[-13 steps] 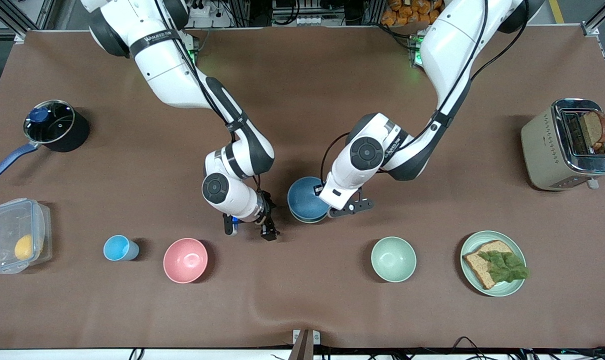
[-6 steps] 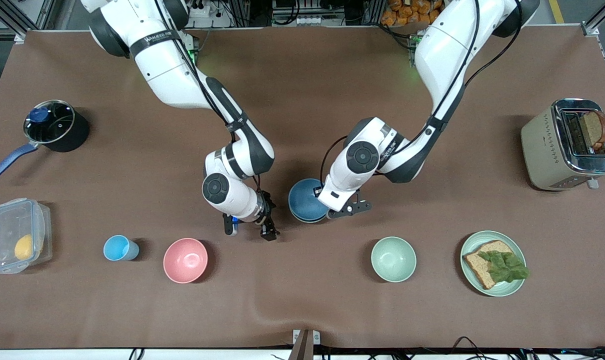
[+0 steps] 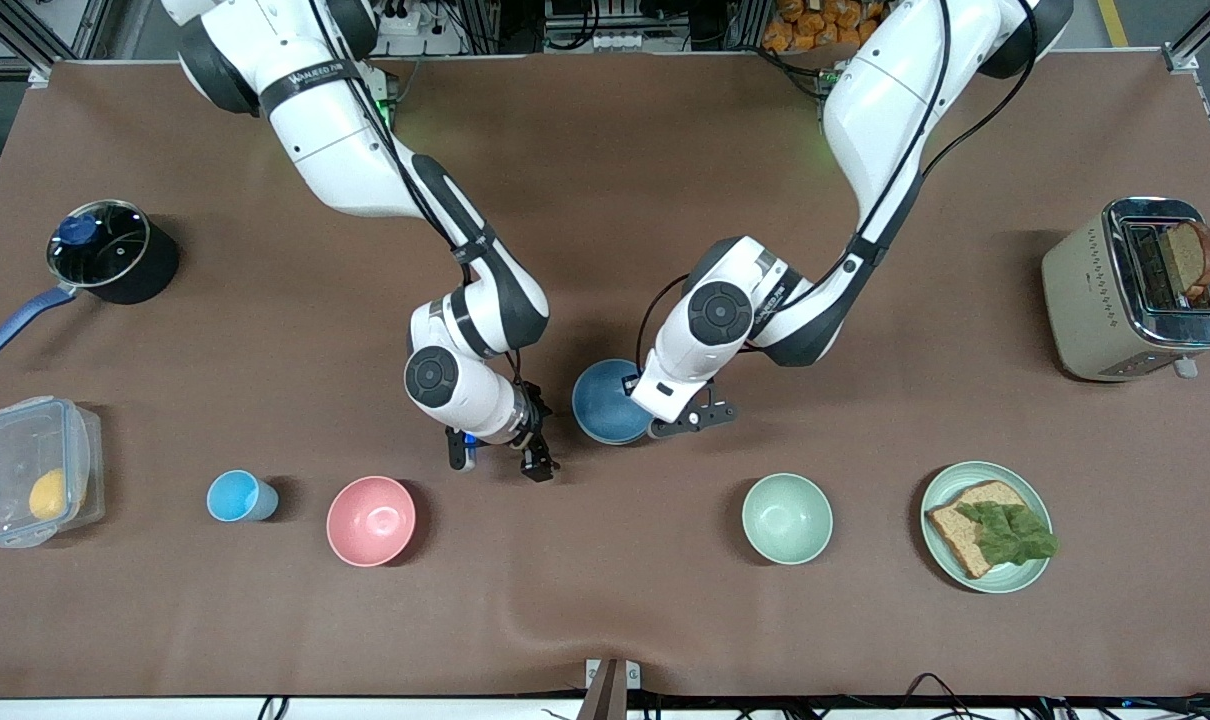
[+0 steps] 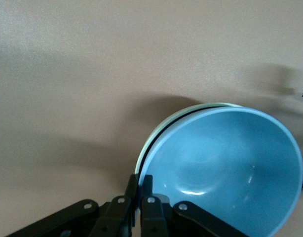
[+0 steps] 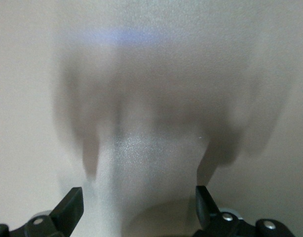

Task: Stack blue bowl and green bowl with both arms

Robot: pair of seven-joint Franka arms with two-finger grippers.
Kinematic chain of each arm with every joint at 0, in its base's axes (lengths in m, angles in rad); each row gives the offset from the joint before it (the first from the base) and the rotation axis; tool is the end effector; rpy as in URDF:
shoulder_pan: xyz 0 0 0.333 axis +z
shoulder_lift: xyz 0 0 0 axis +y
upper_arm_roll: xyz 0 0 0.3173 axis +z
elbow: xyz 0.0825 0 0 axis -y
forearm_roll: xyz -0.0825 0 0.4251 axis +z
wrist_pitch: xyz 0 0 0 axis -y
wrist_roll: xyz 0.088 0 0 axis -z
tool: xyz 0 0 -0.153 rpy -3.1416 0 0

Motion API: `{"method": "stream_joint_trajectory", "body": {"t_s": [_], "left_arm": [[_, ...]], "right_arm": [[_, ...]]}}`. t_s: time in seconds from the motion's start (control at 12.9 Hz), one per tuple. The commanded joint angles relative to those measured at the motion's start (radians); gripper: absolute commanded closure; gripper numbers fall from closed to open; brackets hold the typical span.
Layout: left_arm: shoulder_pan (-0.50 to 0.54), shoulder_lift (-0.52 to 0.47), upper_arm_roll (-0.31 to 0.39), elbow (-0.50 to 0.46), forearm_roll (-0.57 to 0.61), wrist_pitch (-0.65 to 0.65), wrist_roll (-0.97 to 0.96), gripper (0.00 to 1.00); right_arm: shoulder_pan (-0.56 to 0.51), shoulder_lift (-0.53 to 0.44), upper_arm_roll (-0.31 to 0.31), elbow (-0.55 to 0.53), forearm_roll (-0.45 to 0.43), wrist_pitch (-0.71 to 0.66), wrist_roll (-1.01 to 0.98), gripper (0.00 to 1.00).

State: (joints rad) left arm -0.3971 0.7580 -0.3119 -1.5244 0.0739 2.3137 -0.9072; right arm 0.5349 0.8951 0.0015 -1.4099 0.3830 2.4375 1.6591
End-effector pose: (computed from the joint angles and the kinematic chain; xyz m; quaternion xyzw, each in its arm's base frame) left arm 0.5891 -0.4673 0.1630 0.9894 0.1182 -0.0324 0.0774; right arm 0.6636 0.4082 0.1052 -0.7563 0.6373 0.0889 0.1185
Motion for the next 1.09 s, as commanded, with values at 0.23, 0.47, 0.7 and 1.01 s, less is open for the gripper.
{"method": "stream_joint_trajectory", "body": {"t_s": [0.23, 0.47, 0.7, 1.01], "left_arm": [[-0.009, 0.001, 0.011, 0.021, 0.053, 0.007, -0.032, 0.0], [0.023, -0.057, 0.013, 0.021, 0.055, 0.0, -0.03, 0.0], [0.101, -0.199, 0.016, 0.006, 0.06, -0.089, -0.018, 0.0], [0.231, -0.435, 0.016, 0.007, 0.072, -0.411, 0.071, 0.0]], "right_arm": [[-0.01, 0.013, 0.006, 0.022, -0.003, -0.002, 0.045, 0.0], [-0.018, 0.011, 0.008, 0.023, -0.004, -0.003, 0.039, 0.0], [-0.046, -0.005, 0.011, 0.025, -0.007, -0.009, -0.014, 0.0], [-0.072, -0.028, 0.008, 0.052, -0.015, -0.135, -0.024, 0.0]]}}
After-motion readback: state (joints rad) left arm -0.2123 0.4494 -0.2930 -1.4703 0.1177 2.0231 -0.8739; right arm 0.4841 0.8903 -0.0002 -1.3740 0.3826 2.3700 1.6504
